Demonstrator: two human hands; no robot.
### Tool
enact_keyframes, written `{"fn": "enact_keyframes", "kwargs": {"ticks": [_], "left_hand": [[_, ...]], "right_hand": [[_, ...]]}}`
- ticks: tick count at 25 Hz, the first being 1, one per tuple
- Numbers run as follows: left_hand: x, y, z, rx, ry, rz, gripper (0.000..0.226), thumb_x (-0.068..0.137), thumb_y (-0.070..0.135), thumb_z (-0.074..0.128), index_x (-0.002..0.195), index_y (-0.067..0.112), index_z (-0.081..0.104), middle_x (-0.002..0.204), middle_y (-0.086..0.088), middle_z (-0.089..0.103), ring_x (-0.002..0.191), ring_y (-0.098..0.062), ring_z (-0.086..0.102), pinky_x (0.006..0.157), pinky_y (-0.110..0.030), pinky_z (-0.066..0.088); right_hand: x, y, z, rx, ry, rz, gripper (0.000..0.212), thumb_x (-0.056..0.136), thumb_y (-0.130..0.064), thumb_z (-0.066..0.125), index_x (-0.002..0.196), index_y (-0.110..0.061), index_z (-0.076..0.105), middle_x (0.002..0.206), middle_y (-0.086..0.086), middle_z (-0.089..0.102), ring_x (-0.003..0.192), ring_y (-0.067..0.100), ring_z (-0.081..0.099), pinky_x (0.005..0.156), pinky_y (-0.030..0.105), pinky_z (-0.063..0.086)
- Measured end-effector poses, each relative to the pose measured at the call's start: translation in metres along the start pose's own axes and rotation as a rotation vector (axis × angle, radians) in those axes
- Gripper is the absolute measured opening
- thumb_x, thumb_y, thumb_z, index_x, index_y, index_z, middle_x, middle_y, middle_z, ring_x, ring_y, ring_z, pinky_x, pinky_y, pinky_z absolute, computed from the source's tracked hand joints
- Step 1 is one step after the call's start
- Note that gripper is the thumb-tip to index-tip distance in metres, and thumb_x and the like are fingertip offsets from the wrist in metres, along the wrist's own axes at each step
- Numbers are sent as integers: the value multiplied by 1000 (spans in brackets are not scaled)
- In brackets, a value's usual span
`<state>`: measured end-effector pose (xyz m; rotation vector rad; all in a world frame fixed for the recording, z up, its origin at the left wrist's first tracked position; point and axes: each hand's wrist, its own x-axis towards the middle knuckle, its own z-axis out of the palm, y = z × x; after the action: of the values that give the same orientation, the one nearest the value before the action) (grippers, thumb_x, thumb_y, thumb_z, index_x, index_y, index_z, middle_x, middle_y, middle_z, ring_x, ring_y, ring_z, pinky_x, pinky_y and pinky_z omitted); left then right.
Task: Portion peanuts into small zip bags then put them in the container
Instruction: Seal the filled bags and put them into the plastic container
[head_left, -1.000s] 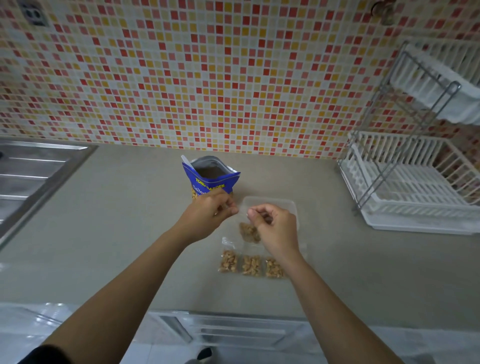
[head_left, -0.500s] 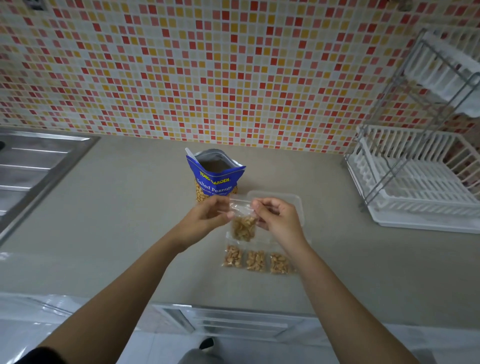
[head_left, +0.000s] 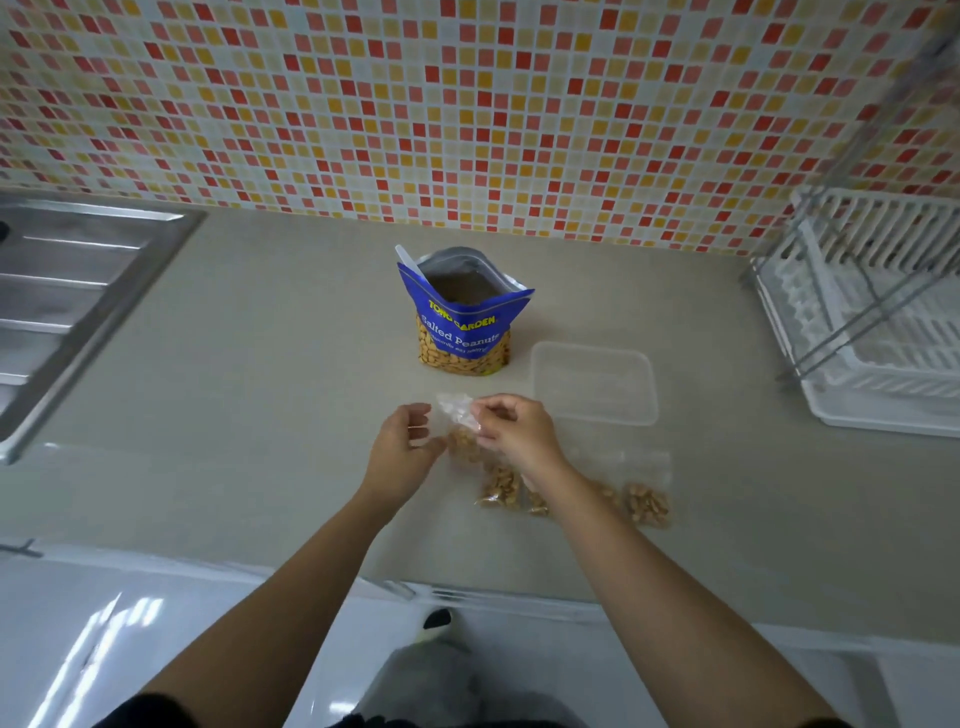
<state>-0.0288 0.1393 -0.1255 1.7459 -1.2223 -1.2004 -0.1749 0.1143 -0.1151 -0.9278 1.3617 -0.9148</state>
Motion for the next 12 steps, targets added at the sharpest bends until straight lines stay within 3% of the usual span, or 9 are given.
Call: {"fn": "enact_keyframes", "kwargs": {"ticks": [3, 5, 7, 10, 12], "left_hand": [[8, -12, -5, -230, -141, -116, 49, 69, 20, 66, 116, 22, 51, 102, -7, 63, 100, -23, 59, 98, -41, 45], [14, -22, -7, -201, -181, -126, 36, 73, 13, 65, 104, 28, 55, 85, -7, 66, 86, -26, 63, 96, -50, 47], [18, -26, -8, -78, -155, -117, 31, 78, 7, 63, 97, 31, 56, 79, -7, 66, 79, -26, 63, 90, -53, 50], [22, -30, -5, 174, -113, -25, 24, 81, 9, 62, 103, 19, 58, 81, -8, 67, 78, -24, 63, 81, -37, 53], [23, -29, -3, 334, -118, 74, 25, 82, 9, 62, 107, 9, 58, 81, -6, 65, 76, -22, 62, 75, -28, 49]], "right_hand": [[5, 5, 1, 15, -6, 17, 4, 85, -9, 63, 89, -8, 65, 71, -1, 61, 63, 6, 58, 60, 17, 54], [12, 11, 0, -84, 50, -5, 4, 84, -12, 65, 87, -11, 67, 72, -2, 62, 65, 8, 59, 62, 20, 55], [19, 18, -1, -366, 110, -92, 7, 81, -15, 68, 86, -12, 70, 76, 1, 68, 69, 11, 62, 69, 24, 54], [27, 25, 2, -695, 92, -188, 12, 80, -13, 65, 90, -8, 70, 87, 7, 72, 78, 16, 66, 74, 23, 50], [28, 28, 5, -804, 71, -194, 18, 79, -11, 65, 96, -6, 67, 93, 12, 71, 85, 25, 67, 80, 32, 53]]}}
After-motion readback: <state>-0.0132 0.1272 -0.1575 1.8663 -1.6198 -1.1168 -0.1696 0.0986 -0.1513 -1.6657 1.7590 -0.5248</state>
